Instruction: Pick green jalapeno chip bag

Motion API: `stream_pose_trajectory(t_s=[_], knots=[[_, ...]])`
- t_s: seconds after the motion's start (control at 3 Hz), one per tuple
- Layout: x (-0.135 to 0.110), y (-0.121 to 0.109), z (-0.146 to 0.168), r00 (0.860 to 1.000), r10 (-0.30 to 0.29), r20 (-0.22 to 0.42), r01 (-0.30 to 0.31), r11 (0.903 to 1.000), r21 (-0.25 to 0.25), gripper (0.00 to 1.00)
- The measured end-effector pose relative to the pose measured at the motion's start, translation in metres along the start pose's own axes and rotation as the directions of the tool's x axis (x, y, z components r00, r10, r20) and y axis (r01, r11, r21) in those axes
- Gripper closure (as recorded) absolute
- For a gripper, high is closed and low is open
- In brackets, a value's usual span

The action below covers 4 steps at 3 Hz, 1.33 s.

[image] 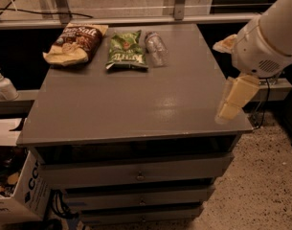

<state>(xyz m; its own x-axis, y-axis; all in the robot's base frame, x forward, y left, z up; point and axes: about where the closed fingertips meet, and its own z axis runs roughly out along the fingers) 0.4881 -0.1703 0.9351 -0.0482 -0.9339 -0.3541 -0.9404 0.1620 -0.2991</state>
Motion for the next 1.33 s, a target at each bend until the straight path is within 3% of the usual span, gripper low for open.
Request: stream_pose_trajectory(t_s=[0.33, 0.67, 1.0, 1.33], knots=[[-0.029, -0.035, 0.037, 0.992, -0.041, 0.117, 0.039, 0.9990, 0.022, 0.00], [-0.058, -0.074, 0.061, 0.977, -0.053, 0.208, 0.040, 0.9971, 0.064, 0.00], [-0.087, -0.115, 0.080, 0.958, -0.028, 0.287, 0.002, 0.9959, 0.091, 0.00], [-0.087, -0.115, 0.081, 0.958, -0.028, 0.287, 0.002, 0.9959, 0.091, 0.00]])
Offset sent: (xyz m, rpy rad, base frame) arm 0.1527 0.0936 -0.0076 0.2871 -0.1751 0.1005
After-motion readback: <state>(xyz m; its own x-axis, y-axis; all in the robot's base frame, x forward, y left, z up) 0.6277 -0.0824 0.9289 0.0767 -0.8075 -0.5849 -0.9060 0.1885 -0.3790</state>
